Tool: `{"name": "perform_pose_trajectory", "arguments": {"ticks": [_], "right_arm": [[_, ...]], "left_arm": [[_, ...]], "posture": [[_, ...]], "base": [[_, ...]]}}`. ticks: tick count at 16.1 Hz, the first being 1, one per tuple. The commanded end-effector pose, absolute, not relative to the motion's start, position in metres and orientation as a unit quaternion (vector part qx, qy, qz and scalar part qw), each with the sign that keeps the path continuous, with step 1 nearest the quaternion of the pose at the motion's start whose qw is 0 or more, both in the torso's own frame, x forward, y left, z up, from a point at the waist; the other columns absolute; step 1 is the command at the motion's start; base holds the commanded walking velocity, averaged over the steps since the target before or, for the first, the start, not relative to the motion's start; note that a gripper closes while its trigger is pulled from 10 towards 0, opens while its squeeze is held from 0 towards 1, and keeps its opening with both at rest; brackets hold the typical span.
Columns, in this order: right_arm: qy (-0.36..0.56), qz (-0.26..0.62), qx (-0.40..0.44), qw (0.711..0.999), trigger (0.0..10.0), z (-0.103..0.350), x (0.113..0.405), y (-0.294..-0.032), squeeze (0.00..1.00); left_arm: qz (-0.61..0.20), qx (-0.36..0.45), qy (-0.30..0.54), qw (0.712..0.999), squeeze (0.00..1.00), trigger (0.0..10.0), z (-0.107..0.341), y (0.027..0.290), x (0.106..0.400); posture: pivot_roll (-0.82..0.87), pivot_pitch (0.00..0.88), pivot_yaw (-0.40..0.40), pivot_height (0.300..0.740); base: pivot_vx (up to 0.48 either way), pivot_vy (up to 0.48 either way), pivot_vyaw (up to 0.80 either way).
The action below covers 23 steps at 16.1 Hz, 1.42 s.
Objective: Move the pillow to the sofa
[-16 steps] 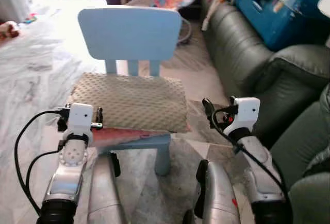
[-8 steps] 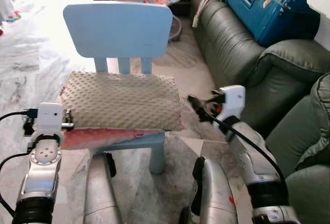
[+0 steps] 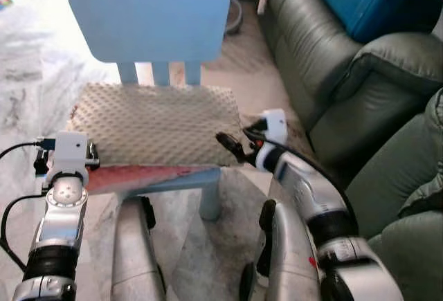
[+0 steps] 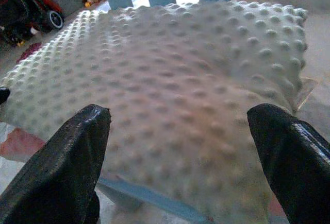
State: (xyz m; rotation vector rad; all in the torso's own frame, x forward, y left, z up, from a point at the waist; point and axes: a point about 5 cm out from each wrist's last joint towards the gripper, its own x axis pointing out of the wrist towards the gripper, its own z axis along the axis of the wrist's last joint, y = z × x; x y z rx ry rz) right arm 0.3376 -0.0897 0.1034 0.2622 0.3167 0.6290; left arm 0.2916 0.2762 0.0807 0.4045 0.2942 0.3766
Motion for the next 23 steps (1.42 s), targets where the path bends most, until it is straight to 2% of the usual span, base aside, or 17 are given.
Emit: {"name": "perform_pose_trajectory", "arguments": {"ticks": [1,4,8,9,10,11,14,18,23], "right_arm": [[0.167,0.296,0.108,0.934,10.0,0.101,0.345,-0.089,0.00],[0.181,0.295,0.082,0.935,10.0,0.098,0.354,-0.077,0.00],[0.204,0.282,0.062,0.936,10.0,0.085,0.354,-0.064,0.00],[0.208,0.282,0.072,0.934,10.0,0.080,0.352,-0.059,0.00],[0.213,0.289,0.067,0.931,10.0,0.076,0.349,-0.056,0.00],[0.211,0.290,0.070,0.931,0.0,0.074,0.348,-0.051,0.00],[0.241,0.242,0.068,0.938,0.0,0.065,0.346,-0.052,0.00],[0.267,0.225,0.052,0.936,0.0,0.057,0.344,-0.060,0.00],[0.275,0.243,0.041,0.929,0.0,0.058,0.342,-0.053,0.00]], "left_arm": [[0.181,0.198,0.154,0.951,0.00,10.0,0.079,0.276,0.295],[0.154,0.195,0.153,0.956,0.00,10.0,0.076,0.267,0.304],[0.151,0.177,0.183,0.955,0.00,10.0,0.062,0.275,0.300],[0.145,0.183,0.184,0.955,0.00,9.7,0.058,0.274,0.299],[0.144,0.187,0.185,0.954,0.00,3.4,0.055,0.275,0.297],[0.141,0.182,0.191,0.954,0.00,0.0,0.049,0.275,0.295],[0.134,0.173,0.191,0.957,0.00,0.0,0.043,0.273,0.292],[0.114,0.148,0.192,0.963,0.00,0.0,0.032,0.263,0.286],[0.102,0.134,0.224,0.960,0.00,0.0,0.023,0.264,0.282]], "posture": [[0.03,0.149,-0.096,0.453],[0.05,0.165,-0.103,0.453],[0.06,0.204,-0.113,0.453],[0.07,0.217,-0.113,0.453],[0.08,0.223,-0.113,0.453],[0.07,0.232,-0.111,0.453],[0.07,0.241,-0.117,0.453],[0.06,0.233,-0.135,0.453],[0.07,0.231,-0.140,0.453]], "base": [[0.000,0.000,0.00],[0.000,0.000,0.00],[0.000,0.000,0.00],[0.000,0.000,0.00],[0.000,0.000,0.00],[0.000,0.000,0.00],[0.000,0.000,0.00],[0.000,0.000,0.00],[0.000,0.000,0.00]]}}
